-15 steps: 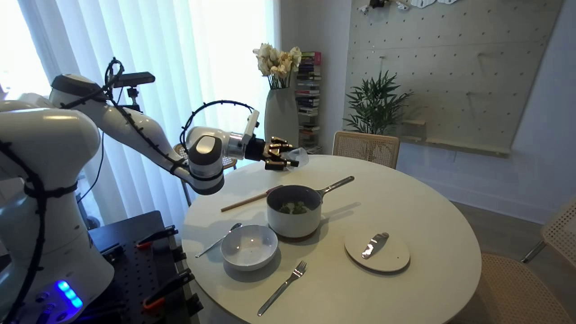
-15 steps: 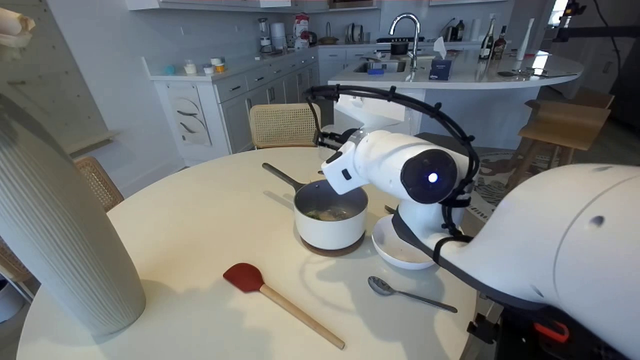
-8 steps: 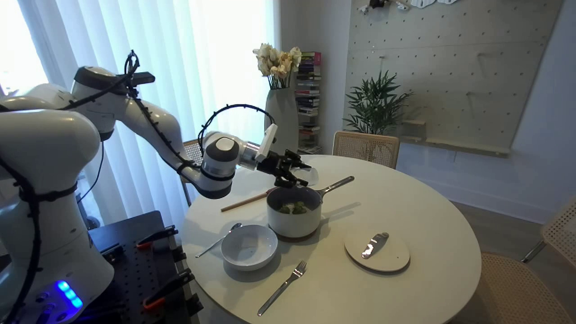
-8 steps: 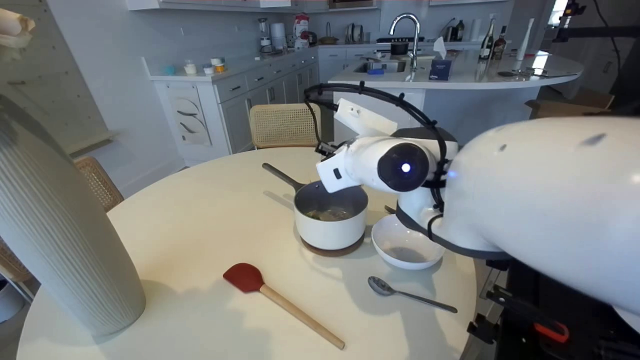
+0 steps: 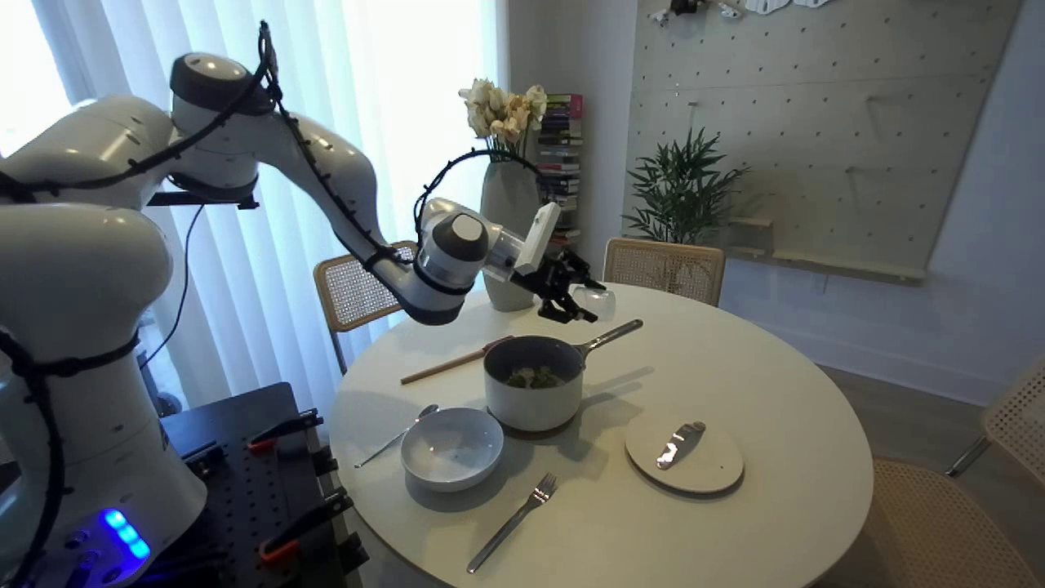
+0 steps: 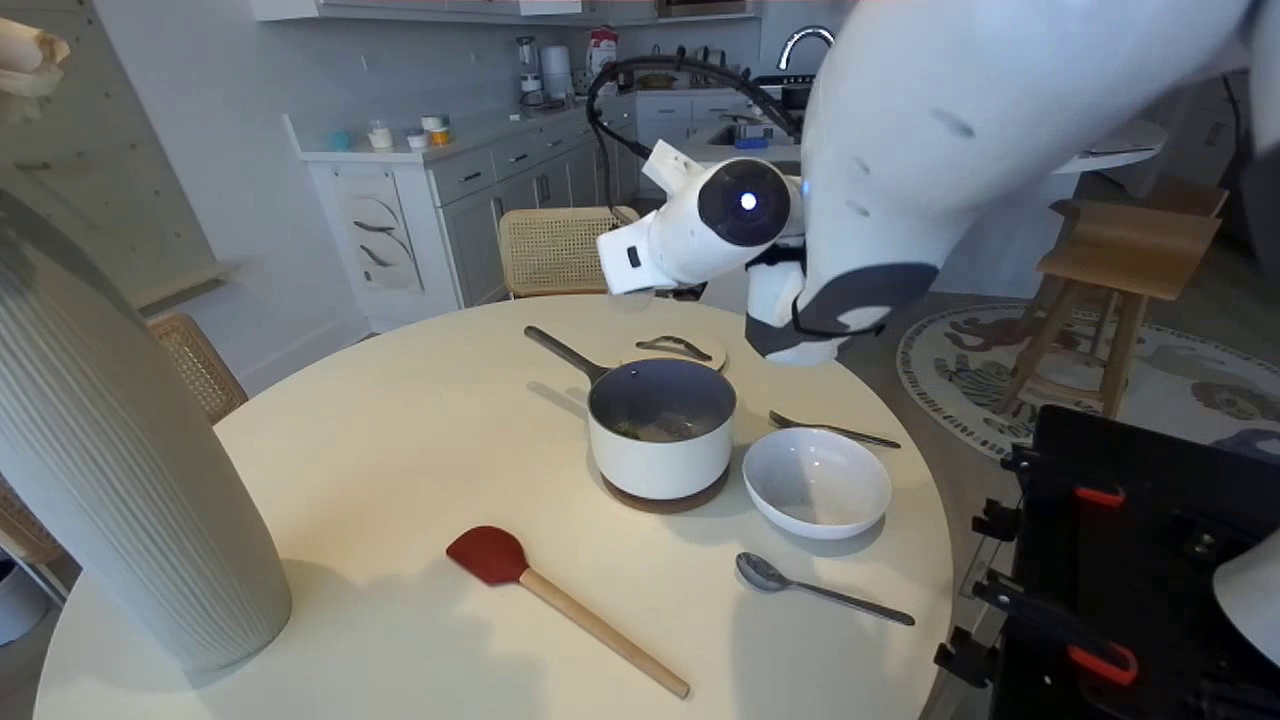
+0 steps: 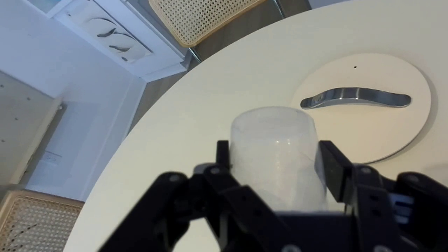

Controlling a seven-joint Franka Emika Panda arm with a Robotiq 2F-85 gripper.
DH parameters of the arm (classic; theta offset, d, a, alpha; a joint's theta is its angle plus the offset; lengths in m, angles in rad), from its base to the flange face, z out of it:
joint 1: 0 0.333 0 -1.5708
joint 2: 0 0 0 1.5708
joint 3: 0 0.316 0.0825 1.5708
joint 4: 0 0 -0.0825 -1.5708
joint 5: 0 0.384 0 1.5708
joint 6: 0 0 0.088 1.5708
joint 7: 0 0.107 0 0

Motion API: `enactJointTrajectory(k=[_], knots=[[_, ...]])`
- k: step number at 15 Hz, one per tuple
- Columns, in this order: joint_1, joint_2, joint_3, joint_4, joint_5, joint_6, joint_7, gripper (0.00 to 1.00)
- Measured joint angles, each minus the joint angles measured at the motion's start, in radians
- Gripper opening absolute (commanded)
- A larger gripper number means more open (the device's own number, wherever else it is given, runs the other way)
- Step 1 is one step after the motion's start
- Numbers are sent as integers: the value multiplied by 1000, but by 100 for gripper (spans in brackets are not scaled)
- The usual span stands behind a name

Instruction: Pour the contents of the colourless cup into the white pot

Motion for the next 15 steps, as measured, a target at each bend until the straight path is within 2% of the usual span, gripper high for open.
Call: enactJointTrajectory(k=[4,8,12,15], knots=[[-163,-203,65,51,-138,0,0,39],[-339,-408,209,50,-258,0,-2,39],[-538,-612,427,14,-336,-3,-3,39],[-709,-758,639,-42,-352,-27,-3,39]])
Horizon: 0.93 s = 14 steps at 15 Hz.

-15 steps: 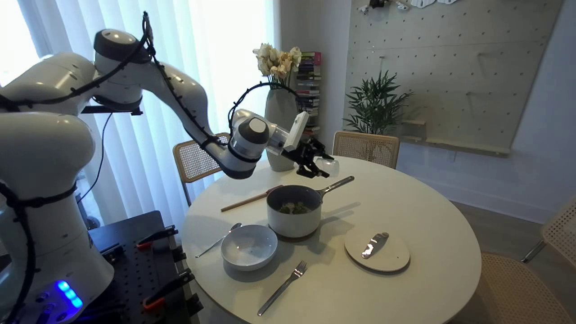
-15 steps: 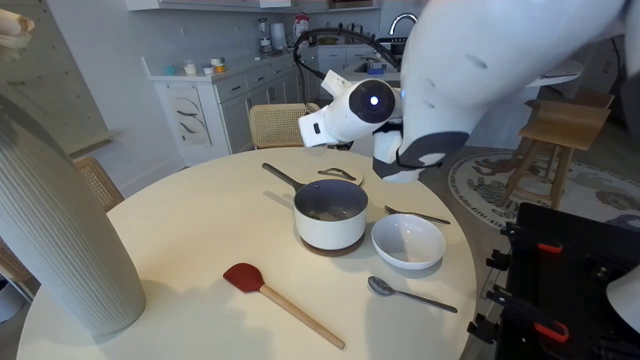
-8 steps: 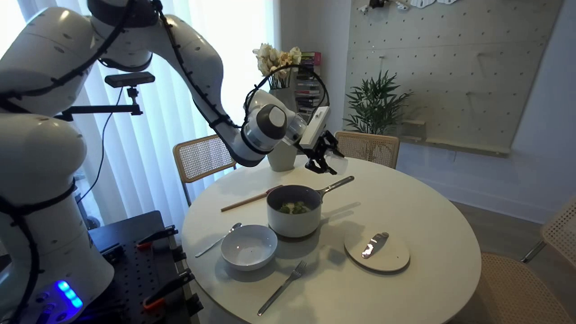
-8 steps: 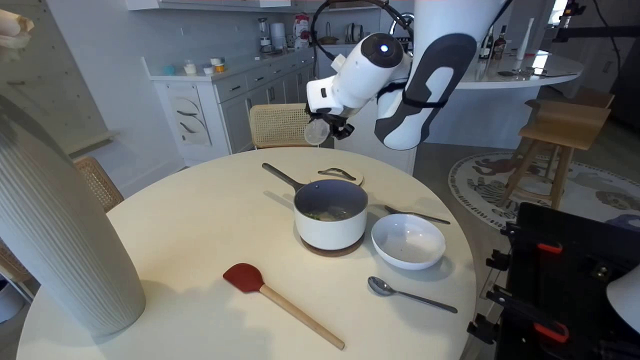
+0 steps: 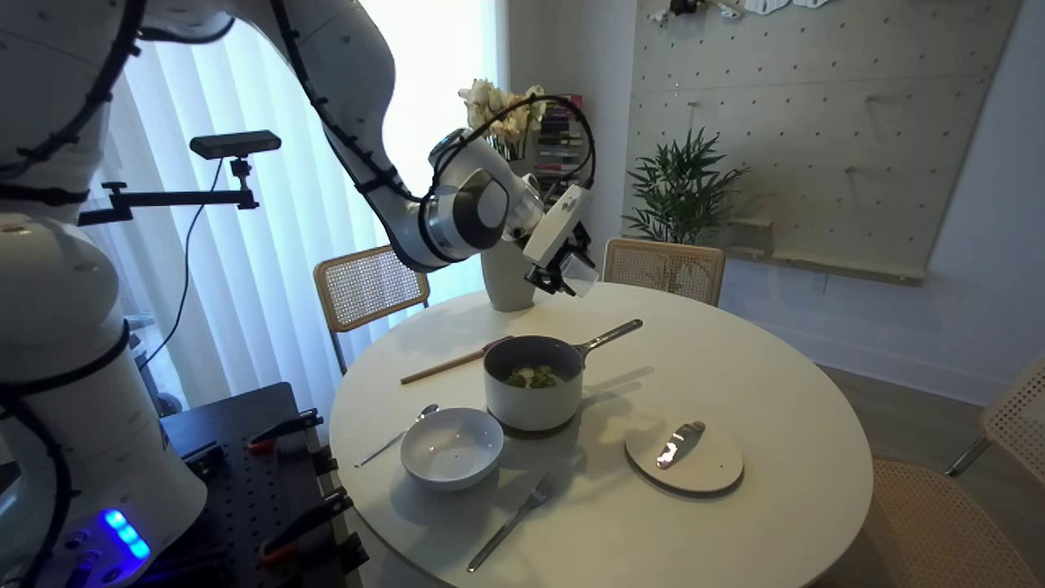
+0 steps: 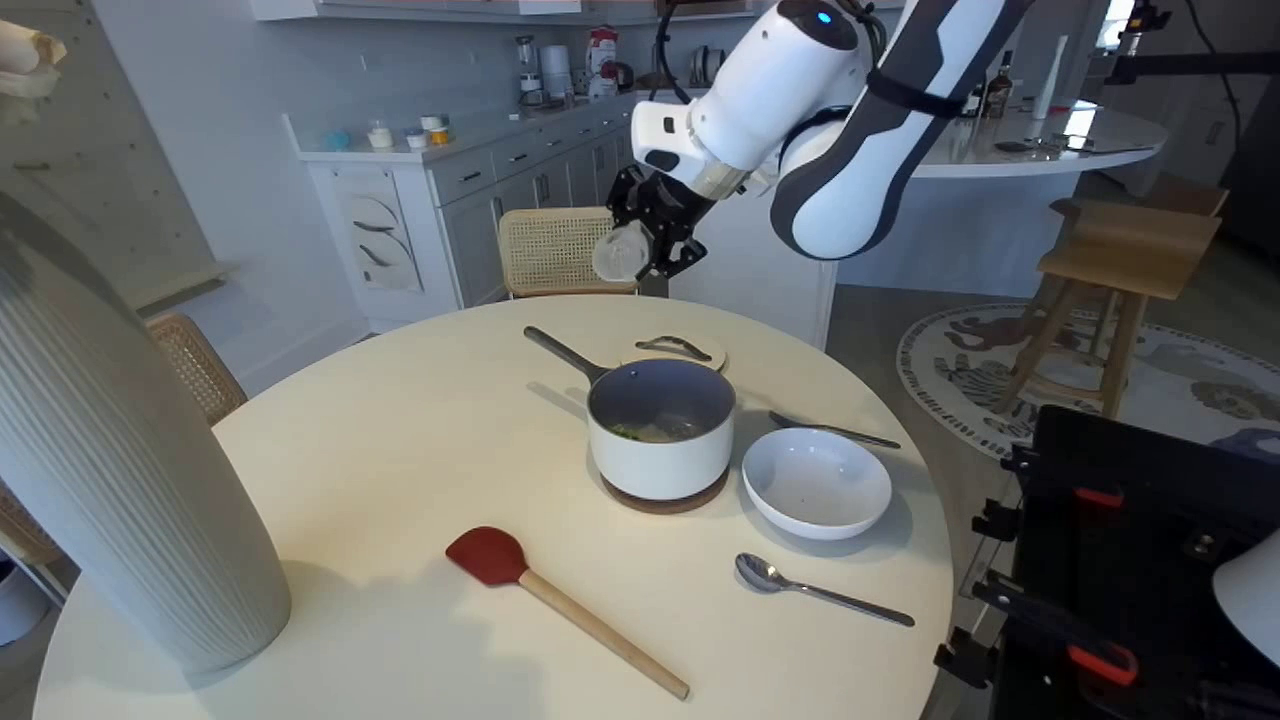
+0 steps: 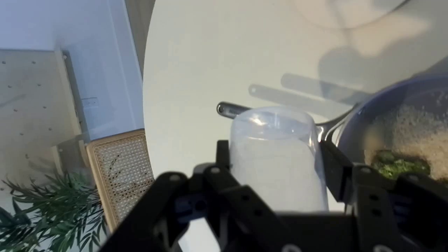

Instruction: Pour the contents of the colourless cup into the white pot

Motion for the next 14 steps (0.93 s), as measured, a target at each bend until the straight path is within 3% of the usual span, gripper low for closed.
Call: enactJointTrajectory(k=[2,4,9,10,14], knots=[[-98,-76,119,-35,0,-52,7,39],[-137,-125,159,-57,2,-125,22,39],[-157,-182,157,-46,24,-348,22,39],[-157,-185,156,-37,26,-384,22,64],[-148,-185,141,-14,24,-428,22,64]])
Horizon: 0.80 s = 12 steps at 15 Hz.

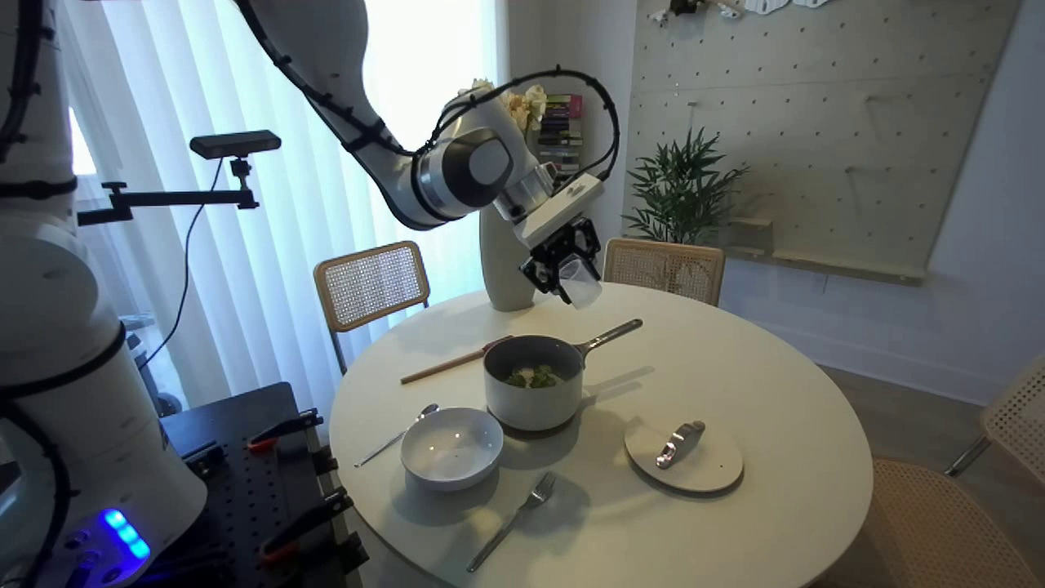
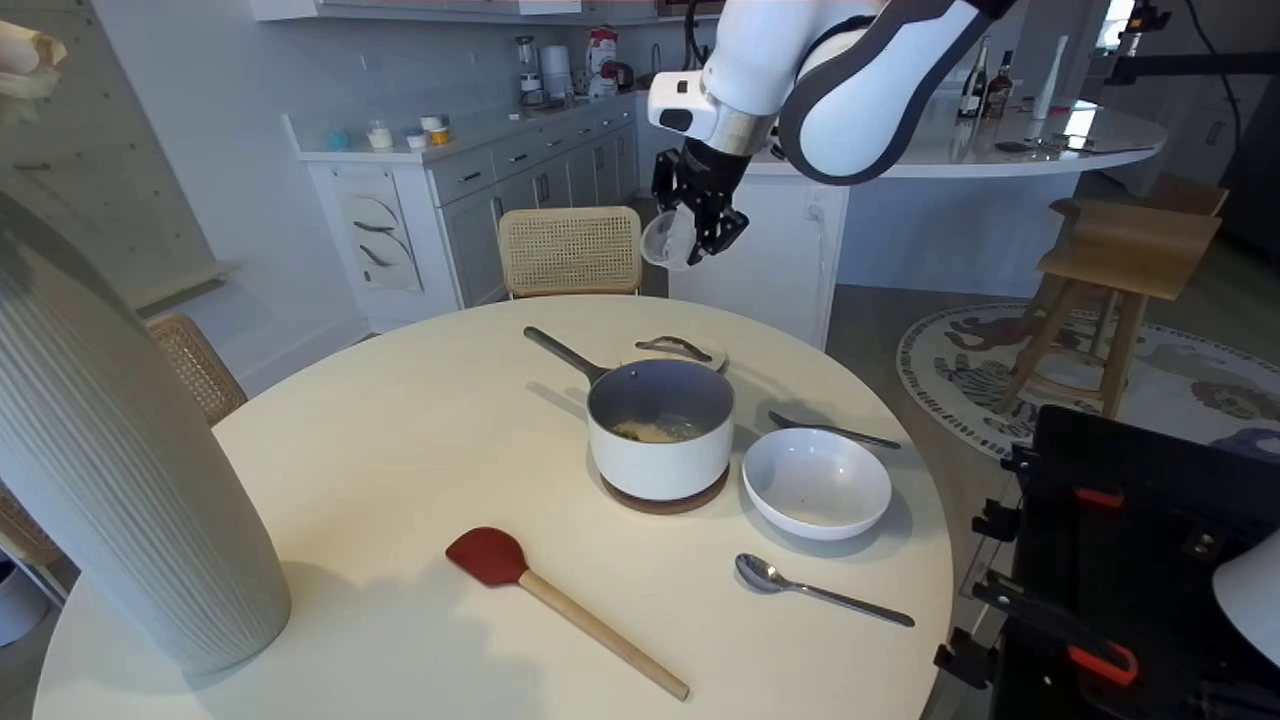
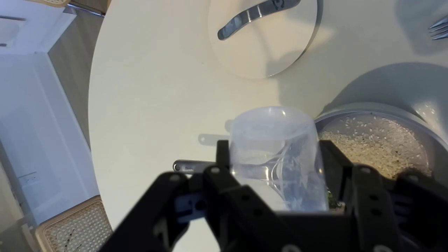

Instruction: Pour the contents of the colourless cup into the white pot

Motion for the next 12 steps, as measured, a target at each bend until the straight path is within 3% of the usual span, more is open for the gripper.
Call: enactJointTrajectory(k=[3,4,6,8,12], knots=[[1,0,-1,0,0,0,0,64],[1,0,-1,0,0,0,0,39],[-22,0,24,0,-10,-1,0,39],[-109,0,126,0,-3,-23,0,39],[-199,0,251,22,299,-181,-167,39]])
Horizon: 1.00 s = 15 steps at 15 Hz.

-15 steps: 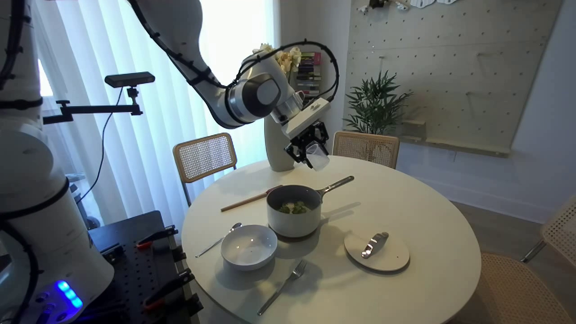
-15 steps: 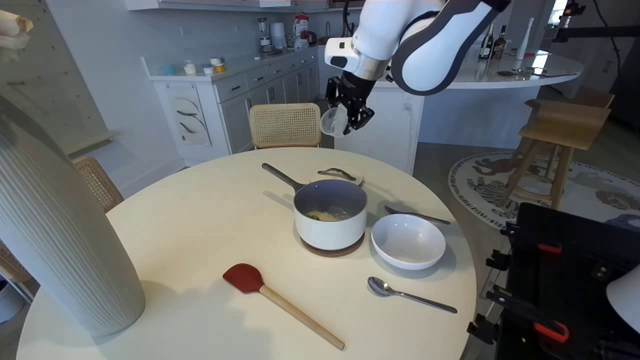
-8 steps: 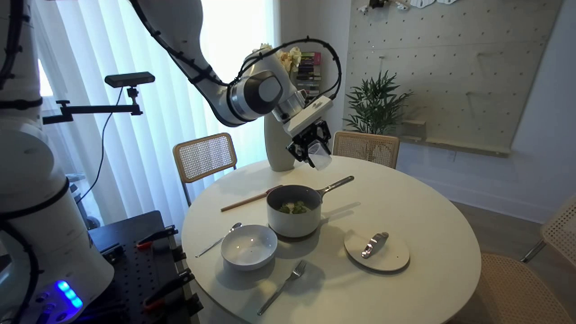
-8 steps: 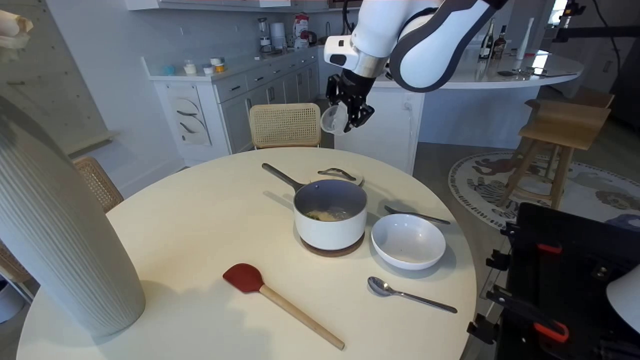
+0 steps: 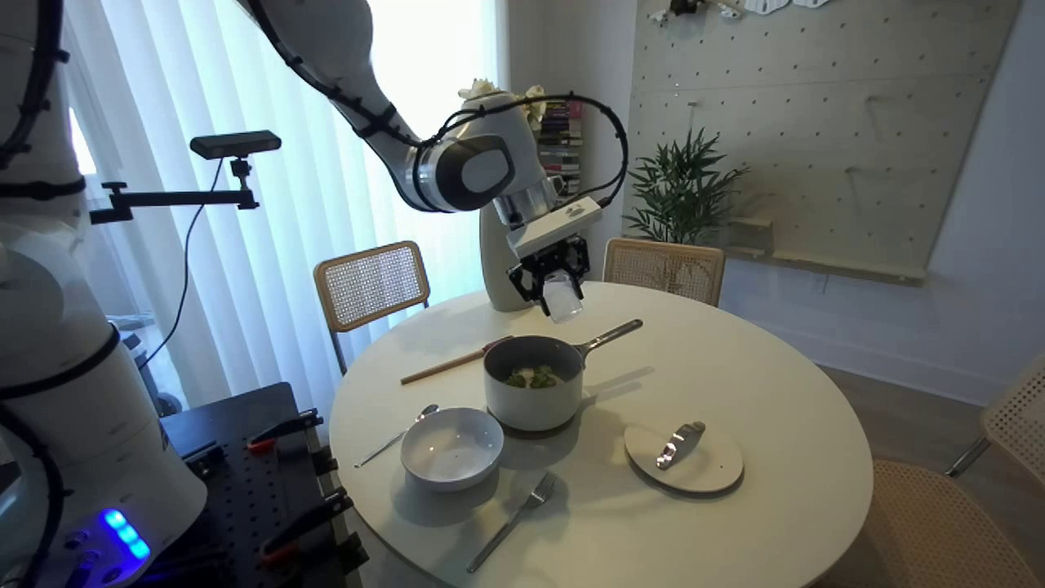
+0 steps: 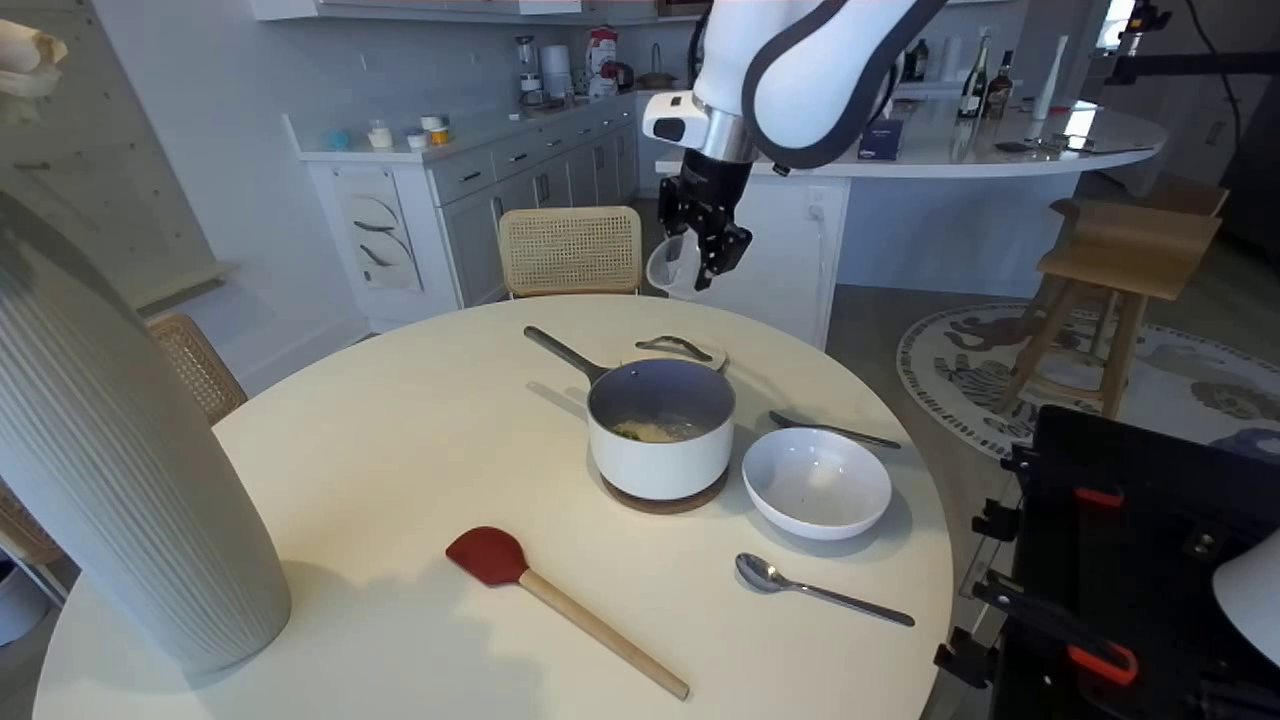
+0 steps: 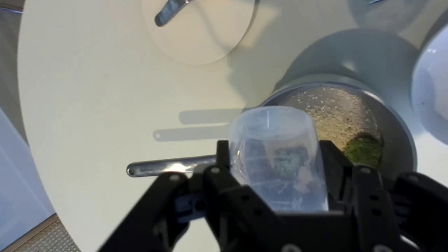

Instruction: Pour the contents of the colourless cup into the white pot

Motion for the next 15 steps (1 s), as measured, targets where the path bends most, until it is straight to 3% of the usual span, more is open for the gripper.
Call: enactJointTrajectory(k=[3,7,15], knots=[[-104,1,74,63,93,-123,-33,39],[-206,15,94,148,177,-230,-59,39],[-356,48,142,173,510,-242,-282,39]])
